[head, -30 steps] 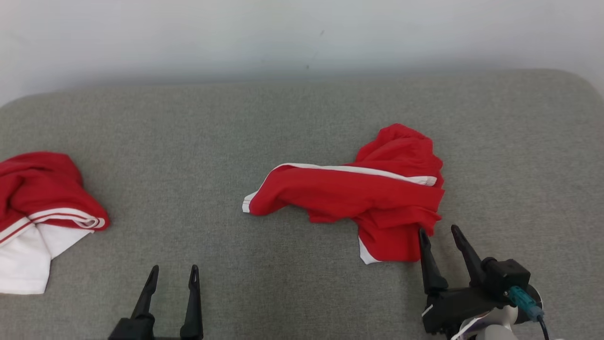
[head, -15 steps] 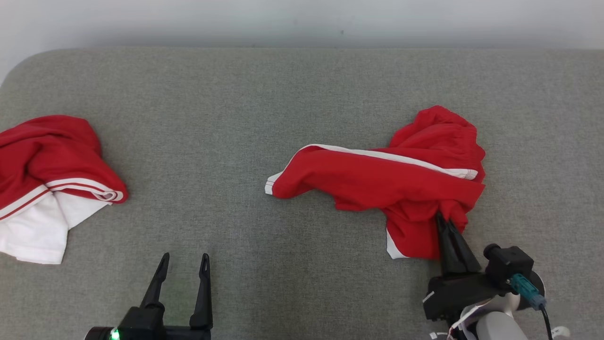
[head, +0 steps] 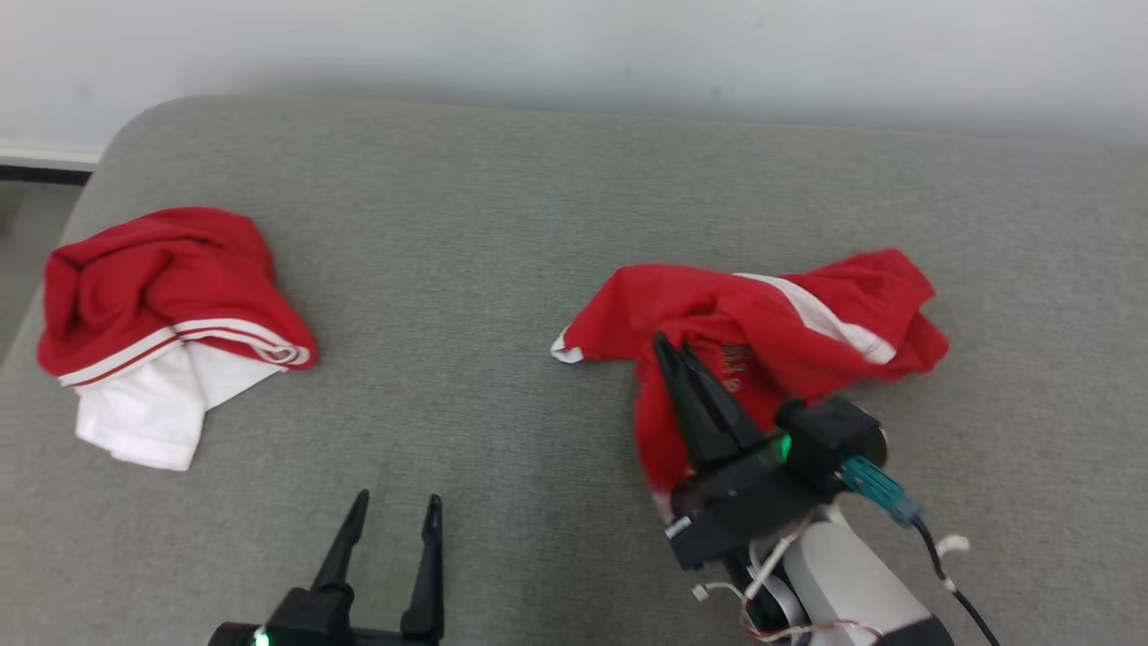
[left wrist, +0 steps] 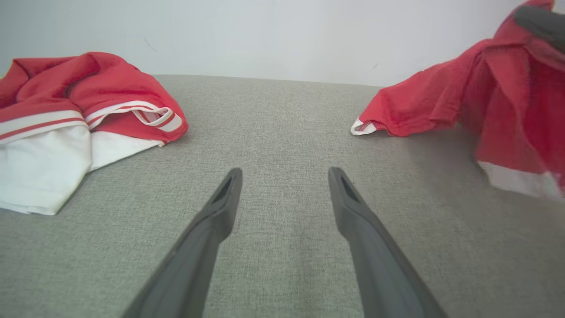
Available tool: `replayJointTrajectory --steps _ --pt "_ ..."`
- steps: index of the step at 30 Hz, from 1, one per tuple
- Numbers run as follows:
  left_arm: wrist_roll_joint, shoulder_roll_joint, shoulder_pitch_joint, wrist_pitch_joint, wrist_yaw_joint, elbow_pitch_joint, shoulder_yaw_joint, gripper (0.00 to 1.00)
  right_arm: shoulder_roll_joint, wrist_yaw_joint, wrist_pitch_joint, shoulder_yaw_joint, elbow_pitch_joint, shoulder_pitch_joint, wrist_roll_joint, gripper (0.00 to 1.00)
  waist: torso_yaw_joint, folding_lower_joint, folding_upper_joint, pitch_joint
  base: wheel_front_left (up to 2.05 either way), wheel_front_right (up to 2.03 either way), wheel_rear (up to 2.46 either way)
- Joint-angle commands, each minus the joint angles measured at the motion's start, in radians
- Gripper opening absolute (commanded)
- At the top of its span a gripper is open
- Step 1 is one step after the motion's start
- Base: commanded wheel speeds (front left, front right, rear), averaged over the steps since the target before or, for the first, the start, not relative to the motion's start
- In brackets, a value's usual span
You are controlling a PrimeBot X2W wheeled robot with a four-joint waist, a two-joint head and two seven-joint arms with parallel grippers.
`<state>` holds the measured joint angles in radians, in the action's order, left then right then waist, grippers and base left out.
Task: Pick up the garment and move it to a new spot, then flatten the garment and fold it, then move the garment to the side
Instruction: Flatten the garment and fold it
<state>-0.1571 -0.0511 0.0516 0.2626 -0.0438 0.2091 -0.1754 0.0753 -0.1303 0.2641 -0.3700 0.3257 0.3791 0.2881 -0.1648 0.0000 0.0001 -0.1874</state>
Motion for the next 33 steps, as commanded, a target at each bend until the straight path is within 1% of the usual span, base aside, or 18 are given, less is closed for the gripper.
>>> replayJointTrajectory --steps 1,5,6,7,10,12,15,17,22,26,31,33 --pt "-0.001 0.001 0.003 0.003 -0.003 0.005 -0.008 1.0 0.001 -0.001 0.0 -0.009 0.008 0.014 0.007 0.0 -0.057 0.0 -0.0001 0.019 0.0 0.0 0.0" --pt "-0.011 0.001 -0.005 0.003 -0.011 0.022 -0.046 1.0 -0.009 -0.001 0.0 -0.088 0.087 0.095 0.034 0.0 -0.137 0.0 -0.0001 0.035 0.0 0.0 0.0" --pt "-0.014 0.001 -0.008 0.003 -0.012 0.025 -0.054 1.0 -0.011 -0.001 0.0 -0.103 0.119 0.107 0.044 0.42 -0.155 0.0 -0.0001 0.038 0.0 0.0 0.0" --pt "-0.013 0.001 -0.01 0.003 -0.015 0.029 -0.06 1.0 -0.014 -0.001 0.0 -0.119 0.138 0.117 0.057 1.0 -0.17 0.0 -0.0001 0.041 0.0 0.0 0.0" --pt "-0.017 0.001 -0.019 0.003 -0.012 0.033 -0.07 1.0 -0.022 -0.001 0.0 -0.164 0.182 0.146 0.085 1.0 -0.207 0.0 -0.0001 0.049 0.0 0.0 0.0" --pt "-0.015 0.001 -0.028 0.003 -0.012 0.032 -0.065 1.0 -0.022 -0.001 0.0 -0.194 0.182 0.147 0.111 1.0 -0.212 0.0 -0.0001 0.051 0.0 0.0 0.0" --pt "-0.017 0.001 -0.034 0.003 -0.006 0.027 -0.054 1.0 -0.022 -0.001 0.0 -0.219 0.174 0.134 0.135 1.0 -0.199 0.0 -0.0001 0.051 0.0 0.0 0.0" --pt "-0.017 0.001 -0.033 0.003 -0.005 0.025 -0.049 1.0 -0.014 -0.001 0.0 -0.21 0.174 0.116 0.141 1.0 -0.178 0.0 -0.0001 0.05 0.0 0.0 0.0" --pt "-0.021 0.001 -0.021 0.003 -0.006 0.019 -0.046 1.0 0.024 -0.001 0.0 -0.153 0.163 0.054 0.128 1.0 -0.112 0.0 -0.0001 0.049 0.0 0.0 0.0" --pt "-0.021 0.001 -0.009 0.003 -0.007 0.017 -0.052 1.0 0.055 -0.001 0.0 -0.071 0.155 -0.018 0.111 1.0 -0.065 0.0 -0.0001 0.049 0.0 0.0 0.0" --pt "-0.021 0.001 -0.005 0.003 -0.005 0.014 -0.055 1.0 0.064 -0.001 0.0 0.051 0.131 -0.118 0.098 1.0 -0.025 0.0 -0.0001 0.045 0.0 0.0 0.0" --pt "-0.02 0.001 -0.004 0.003 -0.005 0.014 -0.055 1.0 0.061 -0.001 0.0 0.07 0.127 -0.131 0.1 1.0 -0.022 0.0 -0.0001 0.043 0.0 0.0 0.0"
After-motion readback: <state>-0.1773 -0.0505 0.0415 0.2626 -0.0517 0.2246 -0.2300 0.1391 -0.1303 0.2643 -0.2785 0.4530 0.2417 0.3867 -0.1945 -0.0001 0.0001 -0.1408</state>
